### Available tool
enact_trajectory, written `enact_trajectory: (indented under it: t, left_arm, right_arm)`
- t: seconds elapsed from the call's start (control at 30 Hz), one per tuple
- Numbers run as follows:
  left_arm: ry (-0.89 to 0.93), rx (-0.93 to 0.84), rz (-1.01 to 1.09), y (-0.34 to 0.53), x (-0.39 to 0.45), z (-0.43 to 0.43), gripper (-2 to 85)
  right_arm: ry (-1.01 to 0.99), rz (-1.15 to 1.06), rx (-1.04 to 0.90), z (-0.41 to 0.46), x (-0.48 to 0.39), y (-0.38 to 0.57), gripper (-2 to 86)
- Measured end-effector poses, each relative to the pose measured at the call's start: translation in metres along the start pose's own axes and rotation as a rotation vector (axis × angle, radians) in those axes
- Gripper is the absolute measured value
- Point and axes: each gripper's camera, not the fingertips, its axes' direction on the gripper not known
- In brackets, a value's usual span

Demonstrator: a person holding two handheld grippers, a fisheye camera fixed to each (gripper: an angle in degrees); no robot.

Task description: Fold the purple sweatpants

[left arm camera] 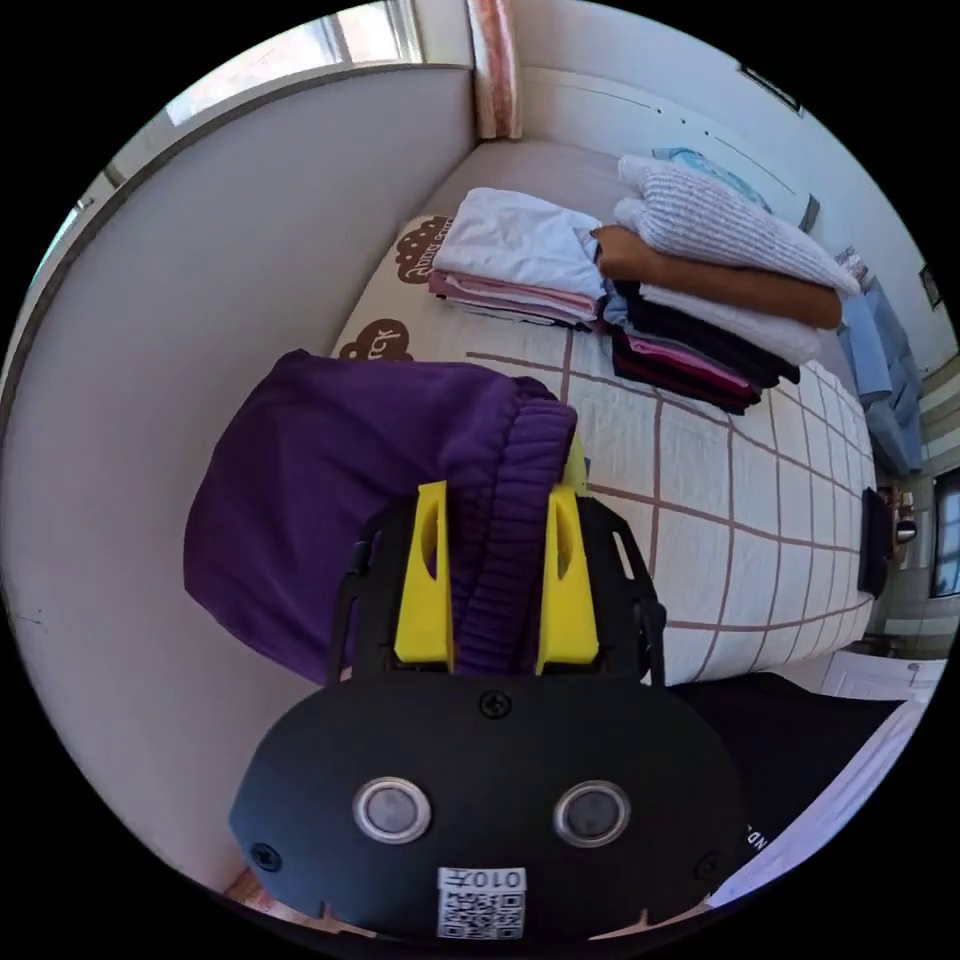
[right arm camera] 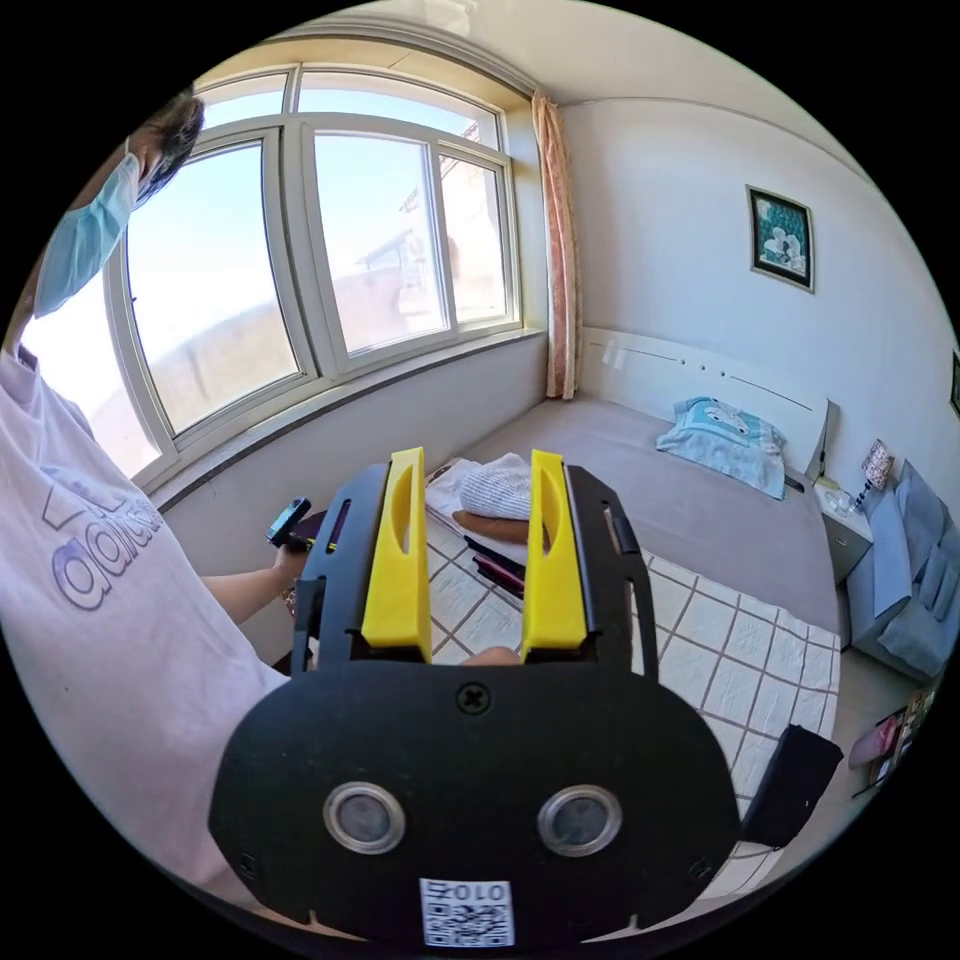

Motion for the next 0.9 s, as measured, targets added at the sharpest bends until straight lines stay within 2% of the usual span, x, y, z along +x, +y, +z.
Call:
enact_trajectory:
  t: [0.07, 0.13, 0.2, 0.33, 0.4, 0.53, 0.6, 0.63, 0.77, 0.9]
  left_arm:
    - [0.16, 0.008, -0.062, 0.001, -0.038, -0.005, 9.8]
    - [0.372, 0.059, -0.209, 0.012, -0.092, -0.008, 8.3]
    - [0.507, 0.145, -0.347, 0.028, -0.125, -0.012, 7.4]
    - [0.517, 0.455, -0.312, 0.057, -0.132, -0.066, 5.9]
    - [0.646, 0.577, -0.324, 0.07, -0.134, -0.081, 5.5]
    - [1.08, 0.869, -0.155, 0.088, -0.126, -0.117, 5.0]
    - [1.194, 0.971, -0.037, 0.087, -0.11, -0.144, 4.9]
    - [1.238, 0.968, 0.05, 0.079, -0.095, -0.165, 4.7]
    - [1.203, 0.948, 0.279, 0.055, -0.031, -0.241, 4.0]
    - [1.26, 1.045, 0.478, 0.042, 0.045, -0.311, 3.0]
  right_arm:
    - [-0.016, 0.011, 0.019, -0.001, 0.004, 0.004, 13.9]
    - [-0.026, 0.003, 0.026, -0.003, 0.005, 0.007, 13.6]
    - [-0.022, -0.008, 0.039, -0.006, 0.006, 0.01, 13.4]
    - [-0.034, 0.014, 0.095, -0.02, 0.017, 0.016, 12.6]
    - [-0.031, 0.018, 0.115, -0.026, 0.023, 0.02, 12.3]
    - [-0.028, 0.001, 0.129, -0.033, 0.035, 0.023, 12.0]
    - [-0.059, 0.01, 0.149, -0.035, 0.043, 0.025, 12.0]
    - [-0.086, 0.017, 0.161, -0.037, 0.048, 0.027, 12.0]
    - [-0.116, -0.001, 0.181, -0.048, 0.066, 0.037, 12.2]
    - [-0.138, -0.005, 0.187, -0.068, 0.091, 0.051, 12.1]
